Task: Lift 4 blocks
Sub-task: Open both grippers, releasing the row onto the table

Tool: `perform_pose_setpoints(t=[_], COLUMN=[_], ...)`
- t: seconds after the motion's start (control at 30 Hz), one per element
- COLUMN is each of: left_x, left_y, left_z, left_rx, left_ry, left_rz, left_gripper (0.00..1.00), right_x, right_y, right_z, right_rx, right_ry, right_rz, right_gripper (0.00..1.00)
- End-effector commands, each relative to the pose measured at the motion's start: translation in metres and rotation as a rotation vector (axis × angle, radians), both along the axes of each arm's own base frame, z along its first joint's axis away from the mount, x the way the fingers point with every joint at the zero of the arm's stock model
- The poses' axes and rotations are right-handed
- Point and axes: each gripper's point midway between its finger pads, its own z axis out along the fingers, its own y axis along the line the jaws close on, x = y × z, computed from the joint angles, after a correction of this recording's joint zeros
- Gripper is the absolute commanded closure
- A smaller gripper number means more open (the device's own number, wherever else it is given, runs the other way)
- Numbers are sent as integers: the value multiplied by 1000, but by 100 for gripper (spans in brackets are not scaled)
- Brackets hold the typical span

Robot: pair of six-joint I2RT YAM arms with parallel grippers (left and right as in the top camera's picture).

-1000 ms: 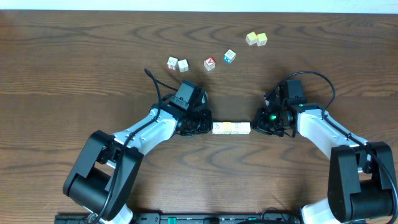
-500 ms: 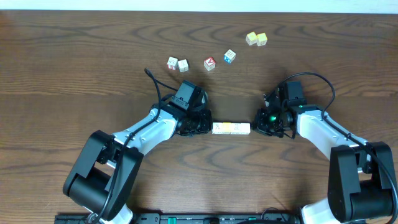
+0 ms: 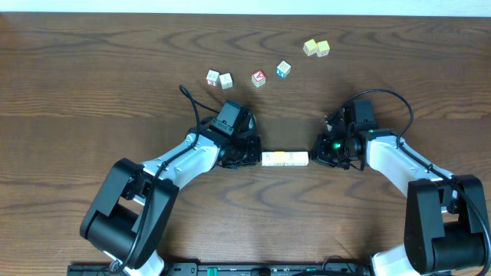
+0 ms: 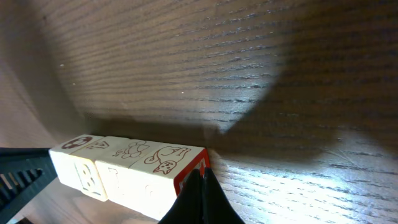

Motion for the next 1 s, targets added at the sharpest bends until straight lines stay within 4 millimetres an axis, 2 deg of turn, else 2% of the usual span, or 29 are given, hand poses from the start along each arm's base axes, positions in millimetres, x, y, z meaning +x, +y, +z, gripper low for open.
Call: perform_pose_setpoints(t=[0.0,0.33,0.53,0.63,0.97], left_x=[-11,-14,-11,-9,-4], left_y=[-14,-18,-12,-10,28], left_z=[-3,-4,-8,-8,-28], left_rx=[-32,-31,2,12,237], left_ry=[38,36,20,12,-38], left_rz=[-40,-54,-42,-42,-13], left_gripper=[93,93,92,91,90], right_x=[-11,-10,-11,-12,-15], right_y=[23,23,22,15,-3], right_z=[4,4,4,0,-10], right_rx=[84,84,76,32,-87], right_ry=[24,20,13,22,37], right_rz=[48,49,63,57,44], right_gripper=[99,99,98,96,91])
